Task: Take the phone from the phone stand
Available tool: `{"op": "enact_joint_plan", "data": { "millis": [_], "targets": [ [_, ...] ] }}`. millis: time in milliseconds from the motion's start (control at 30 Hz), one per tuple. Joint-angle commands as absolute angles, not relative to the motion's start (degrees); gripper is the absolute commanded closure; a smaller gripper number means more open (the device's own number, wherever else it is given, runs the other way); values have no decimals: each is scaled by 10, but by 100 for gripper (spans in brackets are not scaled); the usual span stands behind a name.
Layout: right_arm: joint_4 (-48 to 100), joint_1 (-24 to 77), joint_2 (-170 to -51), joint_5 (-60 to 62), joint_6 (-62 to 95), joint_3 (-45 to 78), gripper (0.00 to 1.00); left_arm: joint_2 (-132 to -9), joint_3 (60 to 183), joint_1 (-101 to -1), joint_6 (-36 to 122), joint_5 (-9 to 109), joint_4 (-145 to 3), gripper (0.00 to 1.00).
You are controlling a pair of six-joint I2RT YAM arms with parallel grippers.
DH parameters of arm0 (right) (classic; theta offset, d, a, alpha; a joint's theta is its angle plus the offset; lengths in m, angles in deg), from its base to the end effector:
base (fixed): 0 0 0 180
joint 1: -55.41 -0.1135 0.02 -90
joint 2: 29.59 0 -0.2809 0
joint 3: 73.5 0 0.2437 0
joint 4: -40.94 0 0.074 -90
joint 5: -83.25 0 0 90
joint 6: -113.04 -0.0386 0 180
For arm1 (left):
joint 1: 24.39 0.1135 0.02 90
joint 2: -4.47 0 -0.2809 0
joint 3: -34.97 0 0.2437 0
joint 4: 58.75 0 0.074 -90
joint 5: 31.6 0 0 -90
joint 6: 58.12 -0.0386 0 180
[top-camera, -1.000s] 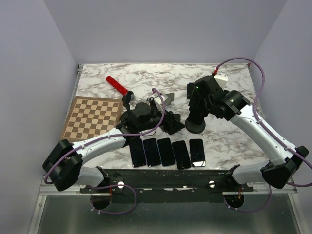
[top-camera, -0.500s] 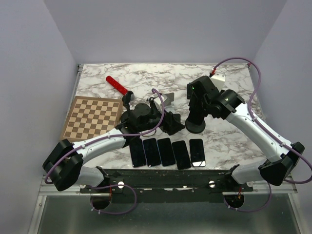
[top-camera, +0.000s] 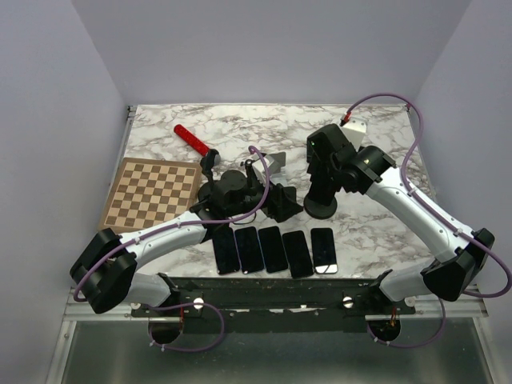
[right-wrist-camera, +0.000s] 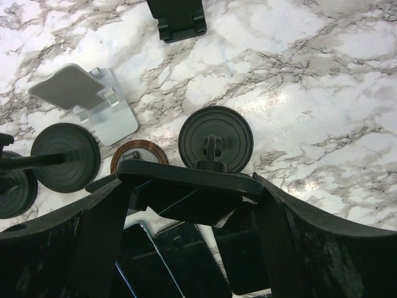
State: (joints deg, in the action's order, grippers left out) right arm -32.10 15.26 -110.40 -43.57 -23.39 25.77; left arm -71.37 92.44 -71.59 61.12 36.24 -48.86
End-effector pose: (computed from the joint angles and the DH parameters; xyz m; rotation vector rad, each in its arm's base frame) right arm 0.2191 0.1545 0.3825 0.3651 2.2527 -0.0529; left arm 0.1871 -0.2235 0.2929 0.6033 1.7967 -1.2842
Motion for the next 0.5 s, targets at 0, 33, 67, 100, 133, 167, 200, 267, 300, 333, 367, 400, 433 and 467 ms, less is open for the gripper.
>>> {"op": "enact_joint_plan", "data": {
  "millis": [0, 33, 67, 100, 133, 167, 200, 267, 300, 333, 367, 400, 433, 467],
  "targets": [
    [-308, 150, -1111, -462, -235, 268, 15, -709, 918, -712, 613, 347, -478, 20],
    [-308, 150, -1111, -463, -234, 268, 16, -708, 919, -712, 612, 348, -478, 21],
    [-307, 150, -1112, -464, -233, 267, 16, -708, 919, -711, 613, 347, -478, 20],
    [-308, 150, -1113, -466, -233, 267, 16, -709, 920, -712, 613, 346, -479, 21],
    [-307, 150, -1113, -467, -234, 266, 16, -709, 921, -712, 613, 347, -479, 20],
    [-306, 150, -1114, -468, -233, 266, 16, -709, 922, -712, 612, 347, -479, 21],
    [-306, 150, -1114, -470, -233, 266, 16, -709, 923, -712, 612, 346, -480, 21],
    [-303, 150, -1113, -475, -232, 263, 16, -711, 925, -711, 612, 345, -481, 21],
    [-302, 150, -1113, -476, -230, 261, 16, -712, 926, -712, 612, 345, -482, 21],
    [-301, 150, -1114, -476, -230, 260, 16, -713, 927, -711, 612, 344, -482, 21],
    [-300, 150, -1114, -477, -229, 259, 17, -714, 928, -711, 612, 344, -483, 21],
    [-299, 150, -1115, -478, -228, 257, 17, -714, 929, -712, 612, 344, -483, 21],
    [-298, 150, -1115, -479, -228, 257, 17, -715, 930, -712, 613, 344, -484, 21],
    [-297, 150, -1115, -481, -227, 254, 18, -715, 931, -712, 613, 344, -484, 21]
  ]
}}
